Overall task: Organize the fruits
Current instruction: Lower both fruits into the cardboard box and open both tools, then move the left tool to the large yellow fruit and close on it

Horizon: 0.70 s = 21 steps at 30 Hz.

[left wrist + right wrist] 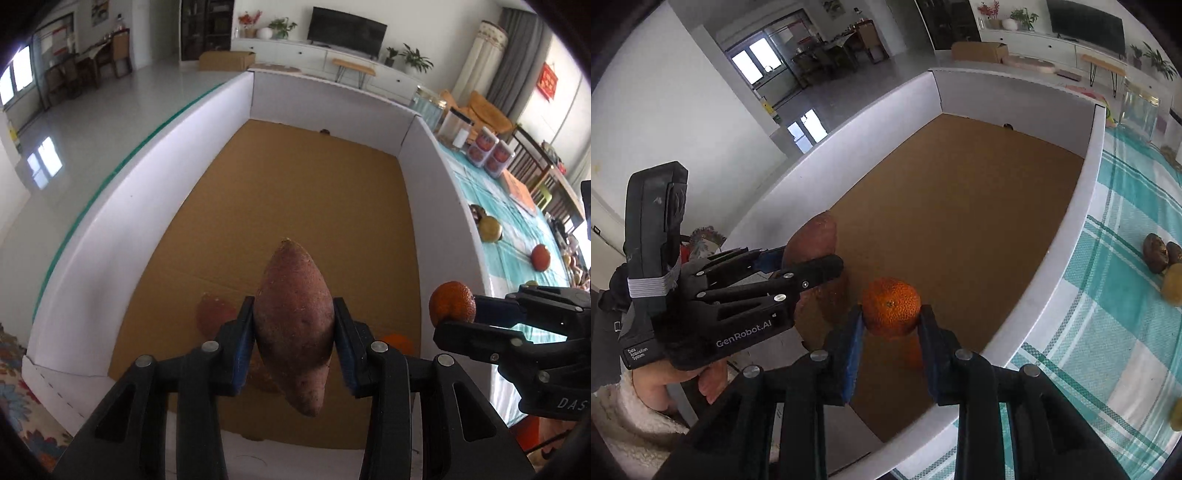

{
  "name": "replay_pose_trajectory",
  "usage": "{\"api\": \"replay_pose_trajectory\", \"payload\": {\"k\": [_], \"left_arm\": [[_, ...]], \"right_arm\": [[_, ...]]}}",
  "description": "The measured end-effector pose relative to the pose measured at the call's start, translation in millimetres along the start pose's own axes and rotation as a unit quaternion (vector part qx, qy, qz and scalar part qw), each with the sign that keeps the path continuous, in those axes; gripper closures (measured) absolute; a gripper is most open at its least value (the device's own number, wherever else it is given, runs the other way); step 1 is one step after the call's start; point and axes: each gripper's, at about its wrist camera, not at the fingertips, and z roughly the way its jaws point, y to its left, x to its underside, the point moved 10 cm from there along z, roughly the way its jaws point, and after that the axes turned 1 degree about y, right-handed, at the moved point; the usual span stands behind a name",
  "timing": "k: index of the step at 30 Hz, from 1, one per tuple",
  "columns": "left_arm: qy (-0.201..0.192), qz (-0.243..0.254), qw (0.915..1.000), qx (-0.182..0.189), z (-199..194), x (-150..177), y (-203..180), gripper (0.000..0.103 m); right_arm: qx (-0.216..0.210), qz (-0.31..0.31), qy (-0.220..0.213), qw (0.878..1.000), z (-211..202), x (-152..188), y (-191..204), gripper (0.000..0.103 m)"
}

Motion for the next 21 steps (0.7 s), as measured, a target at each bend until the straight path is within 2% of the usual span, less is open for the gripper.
{"api": "replay_pose_trajectory", "payload": {"k": [1, 3, 4, 6, 8, 11, 14, 17, 20, 21], "left_arm": [[-0.005, 0.001, 0.9999, -0.012, -1, 0, 2, 0.058], [-0.024, 0.000, 0.9992, -0.032, -8, -5, 4, 0.035], [-0.038, -0.002, 0.9985, -0.039, -13, -9, 2, 0.022], [-0.070, 0.002, 0.9968, -0.039, -26, -18, -11, 0.021], [-0.090, 0.018, 0.9955, -0.023, -35, -26, -35, 0.021], [-0.112, 0.054, 0.9920, 0.024, -49, -30, -86, 0.021], [-0.112, 0.104, 0.9840, 0.091, -60, -21, -153, 0.020], [-0.089, 0.171, 0.9691, 0.154, -59, 1, -226, 0.017], [-0.025, 0.218, 0.9526, 0.211, -36, 32, -293, 0.017], [-0.003, 0.226, 0.9493, 0.218, -22, 43, -310, 0.017]], "right_arm": [[0.004, 0.003, -0.003, 1.000, 1, 2, -2, 0.071], [0.006, 0.011, -0.022, 1.000, -7, 4, -8, 0.064], [0.007, 0.019, -0.036, 0.999, -16, 5, -14, 0.056], [0.007, 0.036, -0.074, 0.997, -43, 8, -30, 0.051], [0.045, 0.049, -0.117, 0.991, -75, 16, -56, 0.032], [0.103, 0.078, -0.190, 0.973, -131, 45, -102, 0.018], [0.194, 0.137, -0.233, 0.943, -170, 90, -173, 0.007], [0.299, 0.225, -0.222, 0.901, -188, 153, -255, 0.006], [0.372, 0.313, -0.201, 0.850, -207, 218, -317, 0.006], [0.390, 0.326, -0.195, 0.839, -213, 234, -332, 0.006]]}}
